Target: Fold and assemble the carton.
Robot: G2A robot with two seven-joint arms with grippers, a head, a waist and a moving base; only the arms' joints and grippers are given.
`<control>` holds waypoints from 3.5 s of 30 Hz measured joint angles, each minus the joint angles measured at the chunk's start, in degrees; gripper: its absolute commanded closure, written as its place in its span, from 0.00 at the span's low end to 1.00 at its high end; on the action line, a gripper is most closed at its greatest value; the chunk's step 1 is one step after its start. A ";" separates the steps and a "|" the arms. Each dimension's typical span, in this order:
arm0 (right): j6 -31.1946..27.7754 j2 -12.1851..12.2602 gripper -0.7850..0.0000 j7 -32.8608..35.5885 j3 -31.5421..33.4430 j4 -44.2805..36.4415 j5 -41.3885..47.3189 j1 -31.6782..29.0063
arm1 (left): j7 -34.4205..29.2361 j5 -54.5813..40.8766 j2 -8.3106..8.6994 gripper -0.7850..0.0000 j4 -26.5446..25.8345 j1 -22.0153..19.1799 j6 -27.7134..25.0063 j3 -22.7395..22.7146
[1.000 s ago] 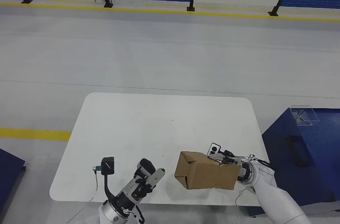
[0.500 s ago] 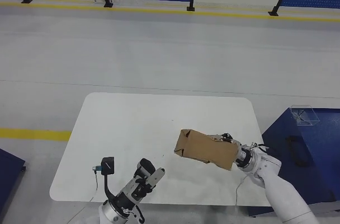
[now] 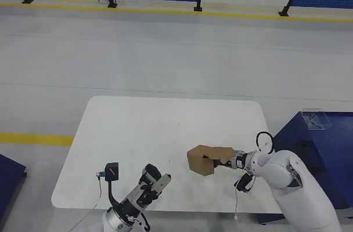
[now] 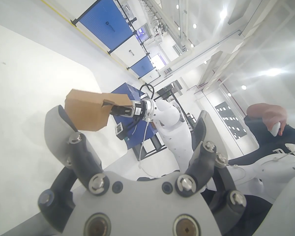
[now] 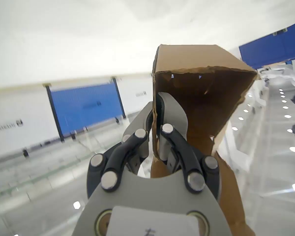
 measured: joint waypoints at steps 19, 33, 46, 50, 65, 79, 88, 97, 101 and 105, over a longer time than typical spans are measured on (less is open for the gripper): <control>17.89 -1.11 0.00 14.79 2.47 6.28 2.76 1.84 | 0.00 0.00 0.00 0.00 0.00 0.00 0.00 0.00; 29.55 -0.23 0.00 97.91 1.91 20.76 -68.07 0.79 | 0.00 0.00 0.00 0.00 0.00 0.00 0.00 0.00; 27.10 -0.31 0.00 92.05 1.39 20.18 -68.27 0.37 | 1.42 2.61 -0.07 0.00 1.06 -1.56 2.62 -0.36; 17.31 0.31 0.00 84.48 -0.18 16.56 -86.38 -0.33 | 0.17 21.69 -0.85 0.00 4.10 -7.97 17.71 5.20; -1.03 1.80 0.00 81.22 -8.57 8.76 -144.23 -4.95 | -12.81 53.92 -8.52 0.00 30.22 -33.35 45.02 27.51; -1.74 0.19 0.00 79.48 -14.24 10.59 -156.77 -4.50 | -16.45 55.32 -12.23 0.00 38.89 -36.39 47.83 30.43; 0.81 -1.24 0.00 78.96 -17.67 11.95 -162.21 -3.11 | -15.52 55.48 -12.92 0.00 37.60 -34.30 47.14 28.46; 1.81 -1.84 0.00 77.35 -15.62 10.91 -156.21 -3.72 | -15.10 53.30 -12.62 0.00 33.60 -32.29 43.78 25.87; 0.91 -1.90 0.00 77.34 -13.74 10.80 -153.93 -4.37 | -11.05 47.06 -12.46 0.00 31.98 -32.20 38.06 21.38; -3.01 -1.46 0.00 79.06 -6.82 10.59 -141.50 -6.92 | -9.14 32.92 -12.65 0.02 35.13 -34.21 25.93 16.02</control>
